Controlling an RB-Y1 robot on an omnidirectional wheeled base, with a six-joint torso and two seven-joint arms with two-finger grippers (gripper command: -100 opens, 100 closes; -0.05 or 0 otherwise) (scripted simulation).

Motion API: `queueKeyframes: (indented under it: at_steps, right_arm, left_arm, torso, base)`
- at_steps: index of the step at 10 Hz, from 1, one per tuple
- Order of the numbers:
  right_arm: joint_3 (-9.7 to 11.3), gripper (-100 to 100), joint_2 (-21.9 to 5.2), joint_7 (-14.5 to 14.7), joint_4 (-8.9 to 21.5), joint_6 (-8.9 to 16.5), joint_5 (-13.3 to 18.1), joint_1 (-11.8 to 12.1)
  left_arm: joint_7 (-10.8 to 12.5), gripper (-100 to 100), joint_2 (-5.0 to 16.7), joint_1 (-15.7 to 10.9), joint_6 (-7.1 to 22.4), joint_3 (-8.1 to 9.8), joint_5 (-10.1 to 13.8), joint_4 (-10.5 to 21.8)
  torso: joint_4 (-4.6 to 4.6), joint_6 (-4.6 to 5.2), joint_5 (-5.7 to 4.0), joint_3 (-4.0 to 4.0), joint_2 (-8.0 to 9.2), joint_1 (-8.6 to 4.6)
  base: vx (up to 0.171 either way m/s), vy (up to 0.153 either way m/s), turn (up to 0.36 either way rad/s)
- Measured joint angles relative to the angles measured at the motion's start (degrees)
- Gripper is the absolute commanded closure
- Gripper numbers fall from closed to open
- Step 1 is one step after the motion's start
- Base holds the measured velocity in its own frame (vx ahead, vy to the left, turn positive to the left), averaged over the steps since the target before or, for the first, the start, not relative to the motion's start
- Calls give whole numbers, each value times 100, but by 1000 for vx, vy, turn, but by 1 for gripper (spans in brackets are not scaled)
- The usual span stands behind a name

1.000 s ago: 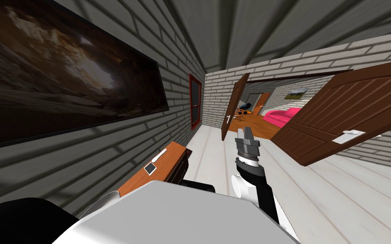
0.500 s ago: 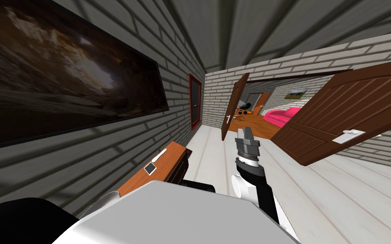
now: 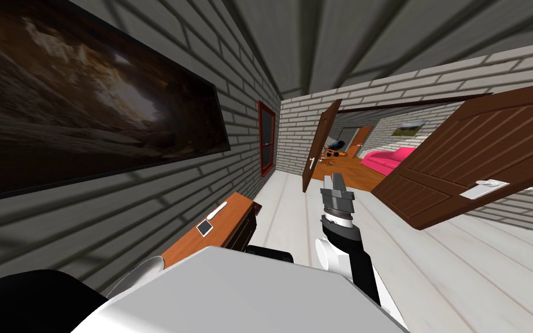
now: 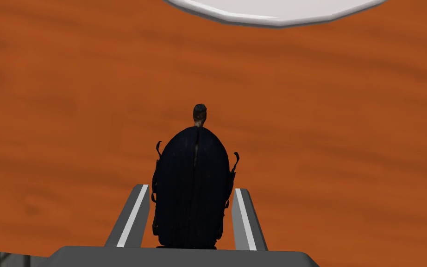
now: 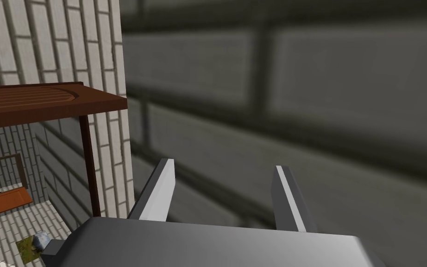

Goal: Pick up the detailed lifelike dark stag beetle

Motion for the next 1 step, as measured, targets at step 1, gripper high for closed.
queueKeyframes:
  at_steps: [1]
  right_arm:
    - [0, 0, 0, 0, 0, 0, 0, 0]
  left_arm:
    - [-34, 0, 13, 1, -12, 6, 26, -5]
  torso:
    - [-1, 1, 4, -1, -1, 7]
  base:
    - [0, 0, 0]
